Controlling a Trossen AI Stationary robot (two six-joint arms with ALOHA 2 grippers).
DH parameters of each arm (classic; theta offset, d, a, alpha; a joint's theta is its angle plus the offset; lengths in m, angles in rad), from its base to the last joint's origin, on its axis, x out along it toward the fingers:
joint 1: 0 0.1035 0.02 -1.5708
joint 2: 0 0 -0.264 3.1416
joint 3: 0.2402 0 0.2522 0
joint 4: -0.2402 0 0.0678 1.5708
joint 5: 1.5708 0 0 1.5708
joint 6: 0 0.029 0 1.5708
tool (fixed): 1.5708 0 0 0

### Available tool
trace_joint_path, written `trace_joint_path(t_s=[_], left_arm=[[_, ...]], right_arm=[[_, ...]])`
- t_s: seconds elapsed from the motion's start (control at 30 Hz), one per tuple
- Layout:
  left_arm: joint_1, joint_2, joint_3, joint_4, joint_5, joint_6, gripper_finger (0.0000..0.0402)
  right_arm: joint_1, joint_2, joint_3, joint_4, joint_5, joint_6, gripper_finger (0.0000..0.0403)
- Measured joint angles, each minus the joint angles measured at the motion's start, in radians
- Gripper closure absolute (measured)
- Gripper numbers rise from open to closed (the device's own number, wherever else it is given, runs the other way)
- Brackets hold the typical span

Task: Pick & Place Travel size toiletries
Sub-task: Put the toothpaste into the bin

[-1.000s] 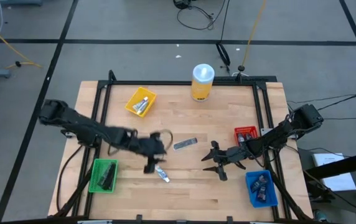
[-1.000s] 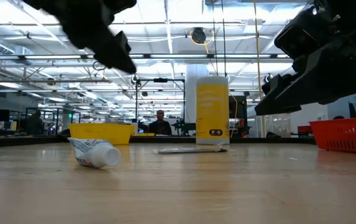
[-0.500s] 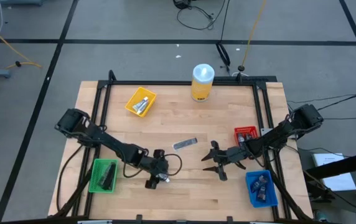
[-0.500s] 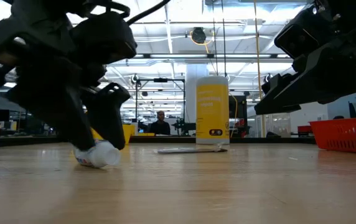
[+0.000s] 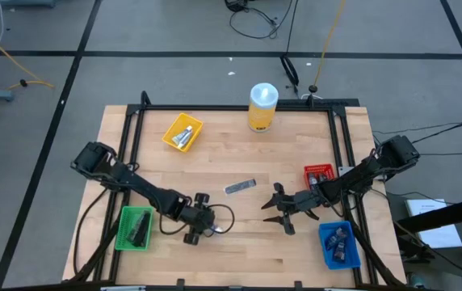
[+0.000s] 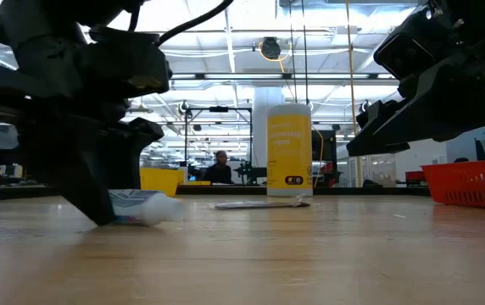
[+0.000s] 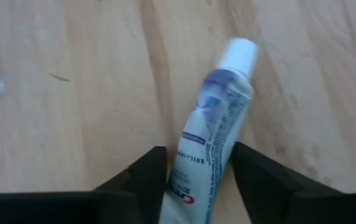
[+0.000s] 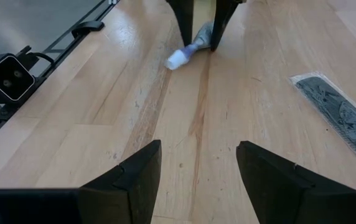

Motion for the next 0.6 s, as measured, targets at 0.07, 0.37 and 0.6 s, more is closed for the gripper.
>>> trace_joint_path(t_s=[0.07,0.37,0.6], left_arm=[[0.002,0.0,0.0,0.0,-0.007,-0.008,0.025],[0.084,-0.13,-0.001,-0.296,-0.311,-0.329,0.0369],[0.362,-0.356,-0.001,-0.507,-0.573,-0.443,0.0376]], right_arm=[[0.0,0.0,0.0,0.0,0.0,0.0,0.0202],[-0.001,0.0,0.0,0.0,0.004,-0.002,0.0202],[-0.001,0.0,0.0,0.001,0.004,-0.003,0.0202]])
